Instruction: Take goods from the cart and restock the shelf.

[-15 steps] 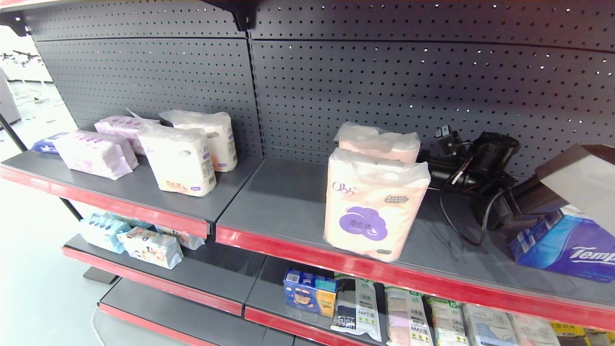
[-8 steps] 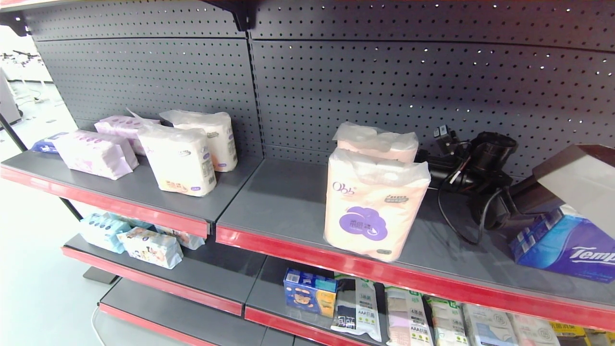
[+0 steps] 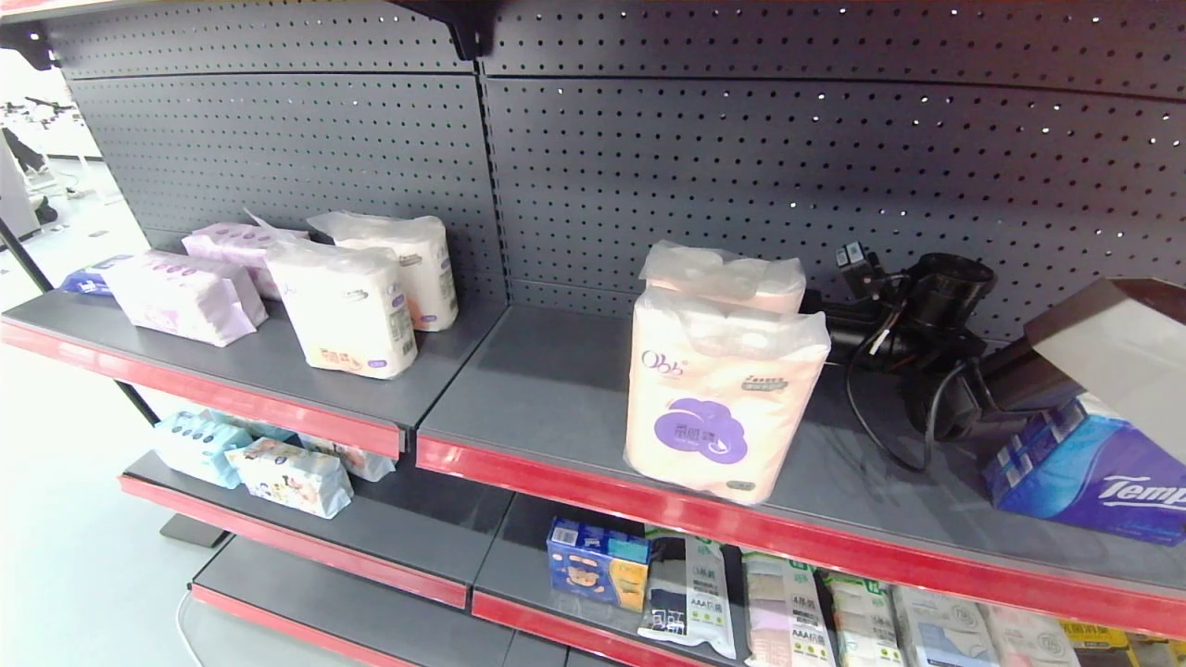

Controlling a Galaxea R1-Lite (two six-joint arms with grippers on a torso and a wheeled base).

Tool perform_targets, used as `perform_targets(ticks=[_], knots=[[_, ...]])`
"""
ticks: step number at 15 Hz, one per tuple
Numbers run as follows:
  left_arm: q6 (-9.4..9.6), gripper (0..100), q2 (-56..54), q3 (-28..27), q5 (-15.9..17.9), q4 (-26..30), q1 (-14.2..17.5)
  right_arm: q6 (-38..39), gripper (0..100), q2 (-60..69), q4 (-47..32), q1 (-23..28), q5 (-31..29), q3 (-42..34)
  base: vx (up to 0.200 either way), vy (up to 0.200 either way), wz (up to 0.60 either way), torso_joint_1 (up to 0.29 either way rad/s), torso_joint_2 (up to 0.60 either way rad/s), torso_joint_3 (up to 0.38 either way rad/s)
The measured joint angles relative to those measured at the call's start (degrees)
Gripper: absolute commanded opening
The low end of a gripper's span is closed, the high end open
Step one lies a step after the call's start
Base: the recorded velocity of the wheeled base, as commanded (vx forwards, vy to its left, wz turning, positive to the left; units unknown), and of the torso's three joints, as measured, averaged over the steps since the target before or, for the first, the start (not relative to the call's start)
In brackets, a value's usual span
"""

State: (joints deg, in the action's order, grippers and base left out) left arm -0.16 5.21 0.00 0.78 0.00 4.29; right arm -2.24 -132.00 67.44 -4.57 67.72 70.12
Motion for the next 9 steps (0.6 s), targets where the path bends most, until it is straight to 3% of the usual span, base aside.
perform_targets(ticks=[9], knots=[[0.02, 100, 0.0, 0.0, 0.0, 0.0, 0.0, 0.1, 0, -0.2, 0.1, 0.2, -2.1, -0.3, 0.000, 0.000, 0.00, 0.000, 0.00, 0.000]])
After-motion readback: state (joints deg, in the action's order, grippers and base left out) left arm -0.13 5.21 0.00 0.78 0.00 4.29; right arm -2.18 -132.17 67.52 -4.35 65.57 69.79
